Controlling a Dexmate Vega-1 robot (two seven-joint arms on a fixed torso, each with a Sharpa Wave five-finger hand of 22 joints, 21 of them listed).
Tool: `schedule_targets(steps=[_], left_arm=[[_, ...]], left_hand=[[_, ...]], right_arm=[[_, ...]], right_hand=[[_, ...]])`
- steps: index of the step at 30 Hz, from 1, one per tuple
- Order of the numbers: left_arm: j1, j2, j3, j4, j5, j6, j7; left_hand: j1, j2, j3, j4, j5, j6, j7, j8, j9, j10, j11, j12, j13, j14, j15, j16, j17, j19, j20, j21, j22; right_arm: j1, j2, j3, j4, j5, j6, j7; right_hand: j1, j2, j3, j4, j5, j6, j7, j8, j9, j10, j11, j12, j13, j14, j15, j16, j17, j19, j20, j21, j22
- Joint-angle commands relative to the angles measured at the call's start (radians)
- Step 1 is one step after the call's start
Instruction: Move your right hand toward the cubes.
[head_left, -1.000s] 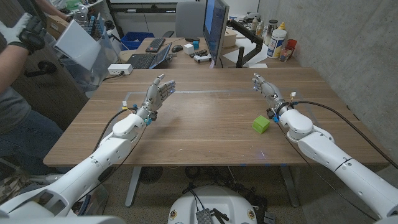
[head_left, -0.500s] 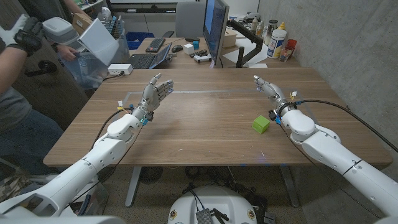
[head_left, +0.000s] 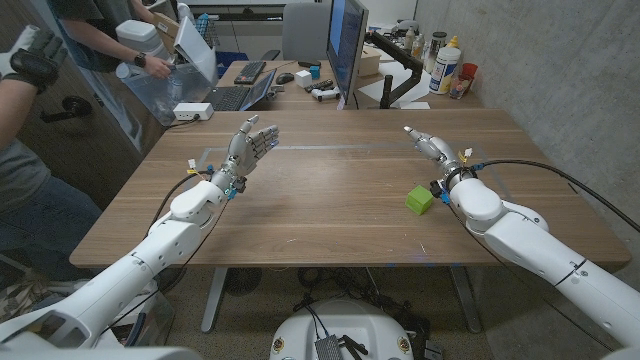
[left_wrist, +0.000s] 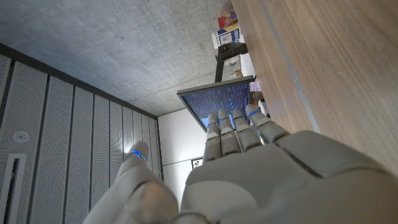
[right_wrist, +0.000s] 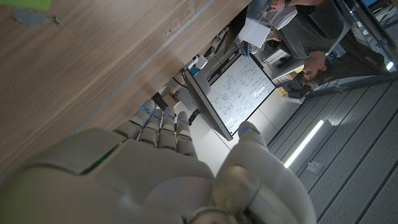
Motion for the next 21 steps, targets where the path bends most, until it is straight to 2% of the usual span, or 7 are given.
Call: schedule_targets(steps=[1,10,21], left_arm=[[-0.014,-0.005,0.013,0.001,0.002,-0.003,-0.013],[-0.014,-0.002,0.014,-0.007,0.0,-0.003,-0.02],[-0.016,0.005,0.014,-0.021,-0.006,0.007,-0.021]], left_hand=[[0.006,0.001,-0.005,-0.003,0.005,0.009,-0.002,0.004,0.004,-0.001,0.002,-0.001,0.002,0.001,0.009,0.0,0.005,0.007,0.007,-0.002,0.004],[0.006,0.002,-0.007,-0.003,0.006,0.012,-0.001,0.004,0.005,-0.003,0.005,-0.003,0.002,-0.007,0.011,-0.004,0.005,0.004,0.011,-0.004,0.004],[0.006,0.003,-0.009,-0.003,0.006,0.016,0.0,0.004,0.005,-0.002,0.003,-0.004,0.002,-0.008,0.009,-0.004,0.005,0.004,0.013,-0.005,0.004]], right_arm=[[-0.013,-0.013,-0.017,-0.094,-0.042,-0.148,-0.06],[0.003,-0.029,-0.041,-0.167,-0.074,-0.308,-0.089],[0.013,-0.031,-0.058,-0.234,-0.09,-0.46,-0.117]], right_hand=[[0.014,-0.003,0.004,-0.01,0.01,0.003,-0.01,0.005,0.005,0.004,-0.003,-0.001,0.002,0.006,-0.002,-0.001,0.002,0.002,0.009,-0.006,0.002],[0.025,-0.007,0.004,-0.019,0.013,0.007,-0.021,0.006,0.005,0.007,-0.009,-0.001,0.002,0.008,-0.005,-0.003,0.002,0.002,0.012,-0.012,0.002],[0.04,-0.014,0.005,-0.031,0.016,0.007,-0.031,0.004,0.006,0.011,-0.012,-0.001,0.002,0.008,-0.008,-0.004,0.002,-0.001,0.022,-0.02,0.002]])
